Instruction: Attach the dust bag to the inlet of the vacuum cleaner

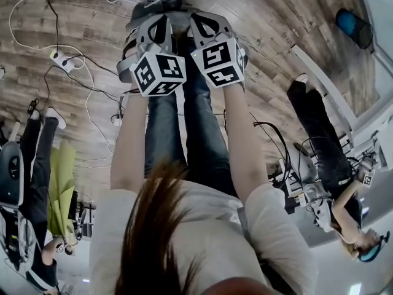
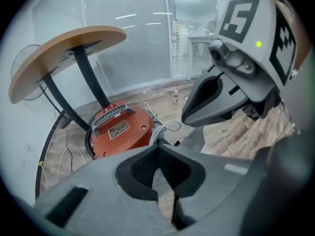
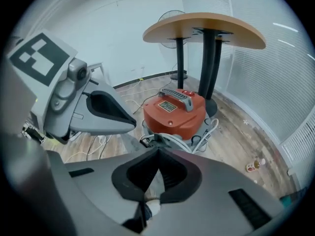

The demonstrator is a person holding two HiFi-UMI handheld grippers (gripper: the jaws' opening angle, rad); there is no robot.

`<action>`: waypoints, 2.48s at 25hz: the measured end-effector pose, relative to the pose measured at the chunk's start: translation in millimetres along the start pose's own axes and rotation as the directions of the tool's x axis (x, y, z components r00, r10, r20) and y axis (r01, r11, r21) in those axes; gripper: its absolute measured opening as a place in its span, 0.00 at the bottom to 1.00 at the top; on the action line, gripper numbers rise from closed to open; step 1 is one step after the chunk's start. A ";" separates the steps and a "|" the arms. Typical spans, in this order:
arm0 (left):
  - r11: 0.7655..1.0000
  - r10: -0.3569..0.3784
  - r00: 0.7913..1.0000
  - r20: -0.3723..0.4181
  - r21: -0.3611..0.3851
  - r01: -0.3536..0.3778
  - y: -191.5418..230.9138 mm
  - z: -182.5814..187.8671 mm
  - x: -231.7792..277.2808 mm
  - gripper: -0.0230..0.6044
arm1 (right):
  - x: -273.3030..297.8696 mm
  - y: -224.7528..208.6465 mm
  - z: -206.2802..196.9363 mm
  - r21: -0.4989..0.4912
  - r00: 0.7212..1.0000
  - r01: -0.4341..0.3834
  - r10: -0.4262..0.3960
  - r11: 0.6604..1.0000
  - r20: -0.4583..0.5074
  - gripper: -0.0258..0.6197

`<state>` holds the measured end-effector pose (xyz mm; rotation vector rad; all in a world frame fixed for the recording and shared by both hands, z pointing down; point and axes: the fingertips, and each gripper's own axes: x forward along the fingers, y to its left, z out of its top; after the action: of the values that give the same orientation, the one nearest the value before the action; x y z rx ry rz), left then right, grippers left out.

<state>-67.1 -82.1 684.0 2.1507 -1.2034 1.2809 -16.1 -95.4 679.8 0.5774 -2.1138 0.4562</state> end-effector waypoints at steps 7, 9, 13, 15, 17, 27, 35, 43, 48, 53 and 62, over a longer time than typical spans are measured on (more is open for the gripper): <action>0.982 0.045 0.994 0.095 -0.187 -0.027 12.0 25.4 -45.0 0.06 | -44.5 9.3 39.8 0.183 0.988 0.040 -0.067 0.982 0.141 0.04; 0.977 0.070 0.990 0.123 -0.207 -0.044 19.6 36.9 -58.7 0.06 | -60.7 6.6 56.7 0.214 0.977 0.054 -0.095 0.975 0.189 0.04; 0.970 0.112 0.981 0.159 -0.233 -0.073 31.2 57.7 -90.4 0.06 | -96.2 5.0 80.4 0.245 0.960 0.081 -0.141 0.966 0.240 0.04; 0.969 0.134 0.974 0.182 -0.232 -0.089 38.5 70.8 -104.0 0.06 | -112.1 5.8 93.1 0.226 0.957 0.091 -0.148 0.970 0.250 0.04; 0.971 0.142 0.968 0.207 -0.217 -0.097 43.9 86.0 -115.2 0.06 | -127.9 6.6 106.6 0.204 0.952 0.098 -0.152 0.974 0.266 0.04; 0.982 0.169 0.933 0.319 -0.140 -0.130 64.2 153.8 -188.1 0.06 | -204.2 14.1 160.2 0.158 0.919 0.141 -0.188 0.977 0.347 0.04; 0.975 0.199 0.890 0.411 -0.174 -0.138 77.1 201.7 -252.9 0.06 | -272.7 14.7 211.0 0.178 0.856 0.157 -0.224 0.971 0.466 0.04; 0.971 0.208 0.841 0.499 -0.207 -0.117 80.7 242.9 -308.6 0.06 | -333.6 14.8 241.5 0.195 0.789 0.195 -0.272 0.961 0.551 0.04; 0.966 0.218 0.787 0.577 -0.243 -0.089 83.0 269.1 -351.8 0.06 | -367.7 20.8 257.6 0.205 0.732 0.186 -0.275 0.961 0.624 0.04; 0.965 0.210 0.755 0.622 -0.258 -0.057 73.2 273.5 -388.2 0.06 | -400.4 39.7 261.2 0.222 0.684 0.146 -0.260 0.964 0.681 0.04; 0.971 0.201 0.688 0.698 -0.237 -0.043 60.8 285.9 -441.3 0.06 | -461.1 63.2 266.9 0.194 0.620 0.165 -0.255 0.967 0.742 0.04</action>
<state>-62.7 -92.3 154.9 2.5189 -1.6983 0.2641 9.3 -72.4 144.4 1.2474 -2.7801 0.1881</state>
